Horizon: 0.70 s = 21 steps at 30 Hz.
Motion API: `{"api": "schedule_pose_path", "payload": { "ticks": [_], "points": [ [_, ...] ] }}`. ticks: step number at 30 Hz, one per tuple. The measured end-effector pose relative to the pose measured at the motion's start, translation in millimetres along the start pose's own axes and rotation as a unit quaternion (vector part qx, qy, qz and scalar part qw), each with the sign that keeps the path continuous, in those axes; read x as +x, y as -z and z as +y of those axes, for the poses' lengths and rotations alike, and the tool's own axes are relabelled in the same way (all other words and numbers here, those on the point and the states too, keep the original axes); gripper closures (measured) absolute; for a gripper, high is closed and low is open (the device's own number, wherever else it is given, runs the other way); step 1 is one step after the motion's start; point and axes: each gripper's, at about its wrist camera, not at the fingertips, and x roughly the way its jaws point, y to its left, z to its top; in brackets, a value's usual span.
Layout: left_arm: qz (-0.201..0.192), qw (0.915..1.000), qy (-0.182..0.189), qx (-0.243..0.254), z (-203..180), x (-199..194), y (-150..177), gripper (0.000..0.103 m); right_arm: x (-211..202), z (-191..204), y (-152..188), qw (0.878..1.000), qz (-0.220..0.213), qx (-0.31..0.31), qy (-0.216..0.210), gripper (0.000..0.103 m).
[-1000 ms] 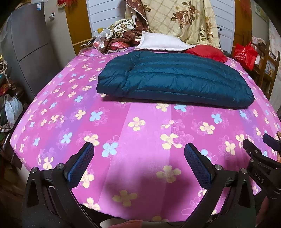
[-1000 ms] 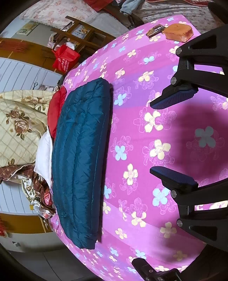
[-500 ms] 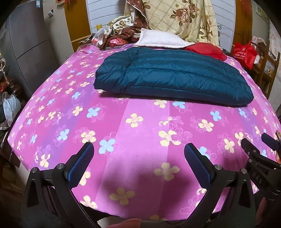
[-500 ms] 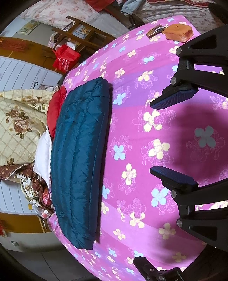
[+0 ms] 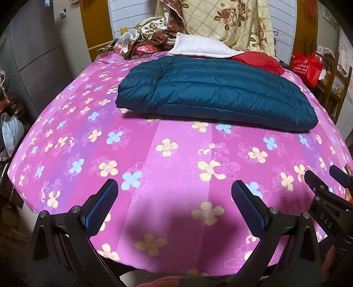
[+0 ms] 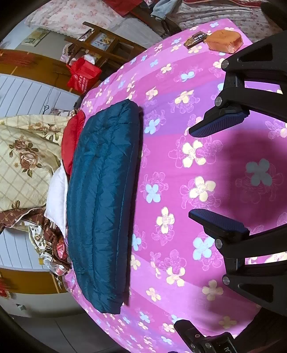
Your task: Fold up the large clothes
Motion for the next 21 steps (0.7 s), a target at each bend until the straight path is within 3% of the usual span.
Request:
{"api": "schedule_pose_path", "payload": {
  "ticks": [21],
  "points": [
    [0.0,1.0,0.008,0.006,-3.1,1.0,2.5,0.001,1.5,0.0,1.1,1.0,0.008,0.006,-0.007,0.038]
  ]
}}
